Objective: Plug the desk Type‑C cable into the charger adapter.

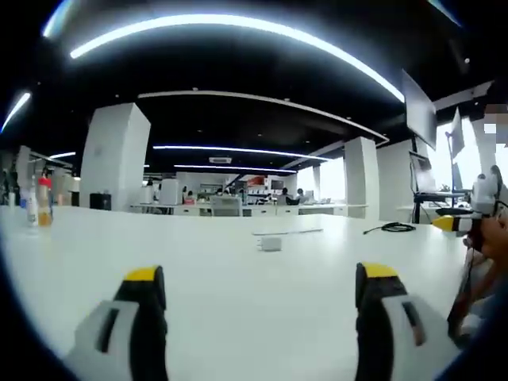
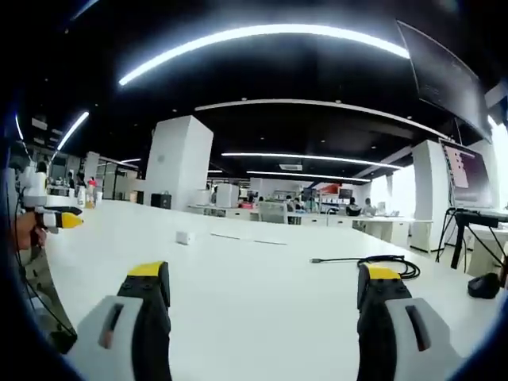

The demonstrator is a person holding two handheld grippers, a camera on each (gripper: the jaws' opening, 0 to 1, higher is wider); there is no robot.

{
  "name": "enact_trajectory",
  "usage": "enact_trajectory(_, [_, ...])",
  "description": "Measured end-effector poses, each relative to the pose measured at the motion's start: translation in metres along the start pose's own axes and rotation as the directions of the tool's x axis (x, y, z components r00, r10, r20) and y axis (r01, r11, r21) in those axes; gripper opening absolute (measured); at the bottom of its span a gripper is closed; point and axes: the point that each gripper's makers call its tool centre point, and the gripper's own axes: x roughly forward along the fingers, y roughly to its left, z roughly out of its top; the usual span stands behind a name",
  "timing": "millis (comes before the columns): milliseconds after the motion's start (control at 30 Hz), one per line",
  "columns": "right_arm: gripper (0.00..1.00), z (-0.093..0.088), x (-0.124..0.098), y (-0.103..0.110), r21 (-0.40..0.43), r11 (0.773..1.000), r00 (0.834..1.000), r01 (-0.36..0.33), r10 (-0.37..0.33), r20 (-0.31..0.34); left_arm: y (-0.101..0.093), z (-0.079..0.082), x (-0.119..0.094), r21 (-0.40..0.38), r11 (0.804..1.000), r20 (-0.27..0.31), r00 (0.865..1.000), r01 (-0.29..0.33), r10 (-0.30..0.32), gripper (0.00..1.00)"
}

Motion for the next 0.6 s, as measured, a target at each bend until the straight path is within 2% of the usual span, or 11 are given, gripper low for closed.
enact_trajectory(600, [1.00,-0.0015,-0.0003,-0.0014,-0.010,1.000,1.000,0.006,-0.006,-0.005,0.0029,-0.0010,-0.0014,0.006,1.000,-0.003,1.000,-0.015,0.015,0.99])
